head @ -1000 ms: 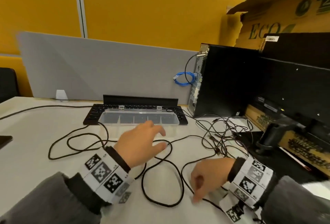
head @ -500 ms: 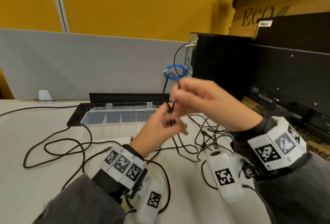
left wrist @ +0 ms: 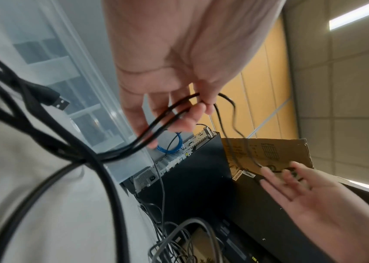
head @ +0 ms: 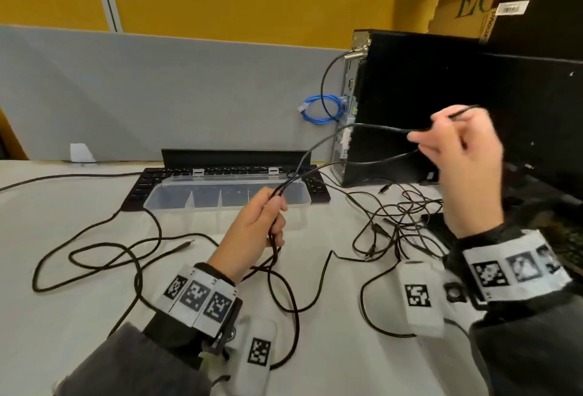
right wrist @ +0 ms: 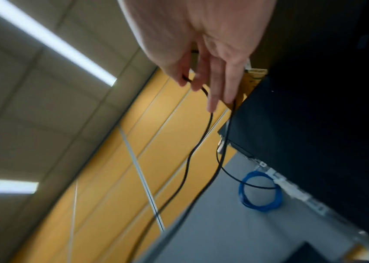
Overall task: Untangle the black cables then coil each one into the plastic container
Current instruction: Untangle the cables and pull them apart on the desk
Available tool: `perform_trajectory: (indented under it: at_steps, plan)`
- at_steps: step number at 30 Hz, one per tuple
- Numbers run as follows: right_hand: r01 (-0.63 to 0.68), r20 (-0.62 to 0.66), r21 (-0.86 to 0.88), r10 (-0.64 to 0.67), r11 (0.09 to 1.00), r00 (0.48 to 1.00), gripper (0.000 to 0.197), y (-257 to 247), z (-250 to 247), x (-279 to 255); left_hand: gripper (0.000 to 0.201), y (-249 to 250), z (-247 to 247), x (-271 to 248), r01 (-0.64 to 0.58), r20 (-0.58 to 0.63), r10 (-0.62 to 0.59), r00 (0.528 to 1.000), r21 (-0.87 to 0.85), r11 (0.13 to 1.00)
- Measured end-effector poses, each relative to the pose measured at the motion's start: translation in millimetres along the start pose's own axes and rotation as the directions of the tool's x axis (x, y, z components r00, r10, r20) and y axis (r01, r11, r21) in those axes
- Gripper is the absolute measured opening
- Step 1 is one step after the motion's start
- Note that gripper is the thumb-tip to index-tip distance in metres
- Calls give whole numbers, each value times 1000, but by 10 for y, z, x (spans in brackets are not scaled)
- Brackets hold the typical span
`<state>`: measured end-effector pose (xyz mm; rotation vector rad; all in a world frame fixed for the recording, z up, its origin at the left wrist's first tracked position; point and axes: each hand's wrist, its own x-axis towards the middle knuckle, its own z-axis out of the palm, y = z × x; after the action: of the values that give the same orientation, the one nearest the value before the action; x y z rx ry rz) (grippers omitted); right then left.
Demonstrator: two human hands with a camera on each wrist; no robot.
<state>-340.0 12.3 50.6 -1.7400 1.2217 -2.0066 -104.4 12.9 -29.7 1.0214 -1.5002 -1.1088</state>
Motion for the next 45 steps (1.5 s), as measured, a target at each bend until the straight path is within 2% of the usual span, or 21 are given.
perform_trajectory:
  at_steps: [3,6,9,11,13,14,15,17,18,19,21,24,28,30,32,35,37,39,40,43,45]
  plan:
    - [167,326,-283,-69,945,943,12,64,299,-272,22,-33,48,-22,4,39,-3,999,-34,999]
    - [296,609,-375,-7,878,793,51,12,515,-515,19,-9,120,-60,-39,136,41,990,-15,999]
    - [465,779,-396,22,792,626,55,13,563,-575,14,8,156,-82,-59,277,58,959,-4,998]
    - [496,849,-381,83,780,522,49,0,528,-554,11,3,138,-83,-73,330,56,942,40,997]
    - [578,883,-401,134,711,449,50,-15,473,-502,15,-12,121,-82,-116,368,73,927,97,989]
    - [612,884,-415,141,673,445,52,-7,426,-441,19,-16,121,-84,-136,380,83,921,114,984]
    - [576,863,-440,147,689,484,54,-17,376,-354,19,-21,118,-84,-143,372,89,924,121,982]
    - [282,697,-435,122,855,706,51,-3,230,-103,18,-41,91,-61,-102,287,67,956,108,989]
    - [99,528,-378,126,921,840,45,34,122,56,18,-61,72,-39,-73,233,48,971,100,992]
    - [-58,324,-312,163,948,932,41,64,11,204,20,-82,54,-17,-48,195,28,980,99,994]
    - [-246,47,-226,262,943,964,40,133,-186,390,21,-111,51,1,1,196,-22,980,104,995]
    - [-401,69,-235,427,885,902,32,271,-216,336,20,-132,94,-4,121,208,-138,968,92,988]
    - [-441,393,-337,550,832,737,35,256,115,-195,20,-104,134,-6,128,134,-136,982,65,990]
    - [-444,571,-296,529,846,627,47,150,290,-440,21,-84,214,-21,101,169,-116,979,96,990]
    - [-478,653,-244,507,844,563,45,97,444,-595,27,-62,330,-61,95,256,-143,956,190,977]
    - [-426,652,-296,507,855,564,15,194,588,-583,48,-74,414,-120,85,439,-191,878,251,964]
    - [-444,571,-372,578,815,583,9,400,581,-382,51,-57,341,-114,98,442,-206,873,256,962]
    - [-550,428,-423,694,720,579,6,675,441,-55,46,-20,192,-76,130,324,-200,925,224,966]
    - [-597,377,-465,756,654,535,4,785,346,90,40,3,106,-56,145,247,-187,951,179,973]
    - [-631,275,-602,869,489,410,48,1031,91,363,25,88,-178,-20,167,24,-167,986,11,986]
    - [-658,212,-617,897,431,388,55,1064,50,434,20,122,-355,-4,173,-94,-178,980,-62,983]
